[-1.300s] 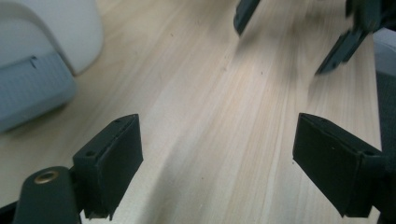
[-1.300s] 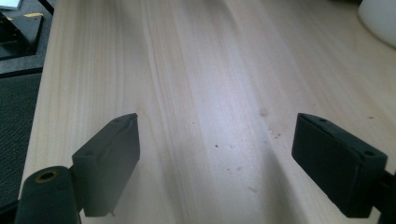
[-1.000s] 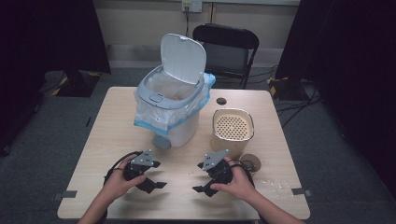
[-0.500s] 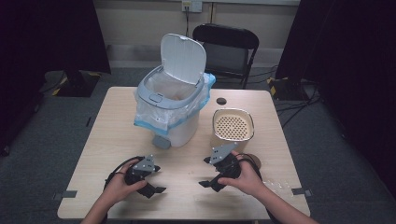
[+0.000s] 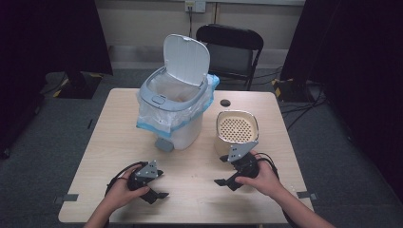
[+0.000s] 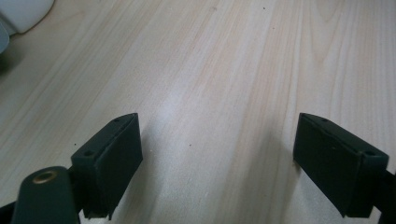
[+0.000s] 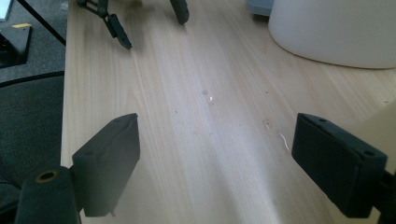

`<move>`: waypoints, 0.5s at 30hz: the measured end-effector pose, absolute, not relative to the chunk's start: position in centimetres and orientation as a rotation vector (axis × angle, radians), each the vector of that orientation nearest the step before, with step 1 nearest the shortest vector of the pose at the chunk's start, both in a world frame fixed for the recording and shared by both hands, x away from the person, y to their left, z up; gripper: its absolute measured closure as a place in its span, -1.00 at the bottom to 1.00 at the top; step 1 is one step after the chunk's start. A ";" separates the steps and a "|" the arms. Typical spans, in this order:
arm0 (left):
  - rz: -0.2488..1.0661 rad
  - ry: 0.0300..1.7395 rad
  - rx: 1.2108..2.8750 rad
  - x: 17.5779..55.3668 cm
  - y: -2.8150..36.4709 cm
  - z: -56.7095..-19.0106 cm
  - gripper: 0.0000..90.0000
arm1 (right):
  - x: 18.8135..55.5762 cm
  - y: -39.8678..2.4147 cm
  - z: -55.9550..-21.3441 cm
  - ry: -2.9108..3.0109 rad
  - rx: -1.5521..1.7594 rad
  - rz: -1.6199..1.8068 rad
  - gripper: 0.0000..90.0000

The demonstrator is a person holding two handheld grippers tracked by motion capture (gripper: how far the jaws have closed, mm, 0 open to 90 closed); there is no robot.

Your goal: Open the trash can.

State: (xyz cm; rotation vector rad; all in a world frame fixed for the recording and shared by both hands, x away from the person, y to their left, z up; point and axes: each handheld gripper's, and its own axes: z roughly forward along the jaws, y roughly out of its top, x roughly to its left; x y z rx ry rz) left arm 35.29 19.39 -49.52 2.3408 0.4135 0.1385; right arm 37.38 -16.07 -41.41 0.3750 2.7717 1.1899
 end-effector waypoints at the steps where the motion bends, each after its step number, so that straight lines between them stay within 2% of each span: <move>1: 0.146 0.407 2.336 35.2 19.4 -49.6 -0.67 | 37.4 -16.2 -41.3 2.768 0.377 1.192 -0.67; 9: 0.152 0.404 2.310 35.0 19.5 -49.9 -0.73 | 37.4 -17.6 -41.1 2.764 0.394 1.170 -0.67; 15: 0.138 0.370 2.314 34.8 19.1 -50.3 -0.96 | 37.4 -18.6 -40.5 2.752 0.413 1.159 -0.67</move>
